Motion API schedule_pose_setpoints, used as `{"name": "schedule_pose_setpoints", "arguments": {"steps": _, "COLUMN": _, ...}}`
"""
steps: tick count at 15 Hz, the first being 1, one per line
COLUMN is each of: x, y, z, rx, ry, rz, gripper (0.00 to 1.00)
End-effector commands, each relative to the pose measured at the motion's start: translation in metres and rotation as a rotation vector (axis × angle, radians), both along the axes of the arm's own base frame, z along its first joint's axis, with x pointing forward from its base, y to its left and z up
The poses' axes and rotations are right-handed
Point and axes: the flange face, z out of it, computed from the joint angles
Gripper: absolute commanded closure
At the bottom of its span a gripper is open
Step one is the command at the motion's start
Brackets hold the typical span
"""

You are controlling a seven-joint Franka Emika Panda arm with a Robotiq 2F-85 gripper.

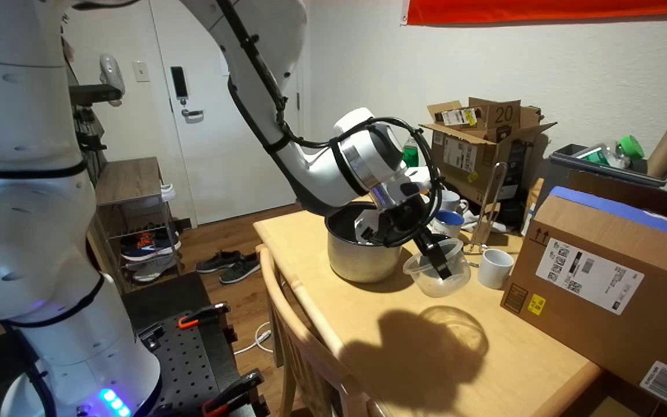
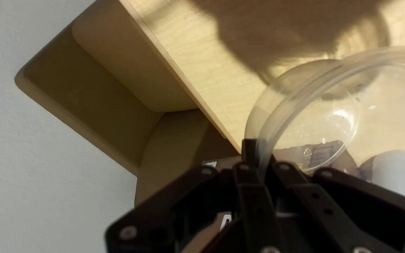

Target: Pick up the bowl and pour its contents into the pot

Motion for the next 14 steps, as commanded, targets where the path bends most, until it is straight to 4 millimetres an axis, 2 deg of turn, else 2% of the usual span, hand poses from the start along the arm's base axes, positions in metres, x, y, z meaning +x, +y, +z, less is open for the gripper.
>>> {"name": "schedule_pose_setpoints", "arguments": {"steps": 1, "x": 0.0, "y": 0.0, "z": 0.0, "rx": 0.0, "ry": 0.0, "rz": 0.001, "gripper": 0.96}}
{"name": "schedule_pose_setpoints", "arguments": {"steps": 9, "x": 0.002, "y": -0.011, "z": 0.001, "rx": 0.089, "ry": 0.001, "rz": 0.048, "gripper": 0.97}}
{"name": "schedule_pose_setpoints", "arguments": {"steps": 14, "x": 0.005, "y": -0.029, "z": -0.018, "rx": 0.18, "ry": 0.043, "rz": 0.04, "gripper": 0.97}}
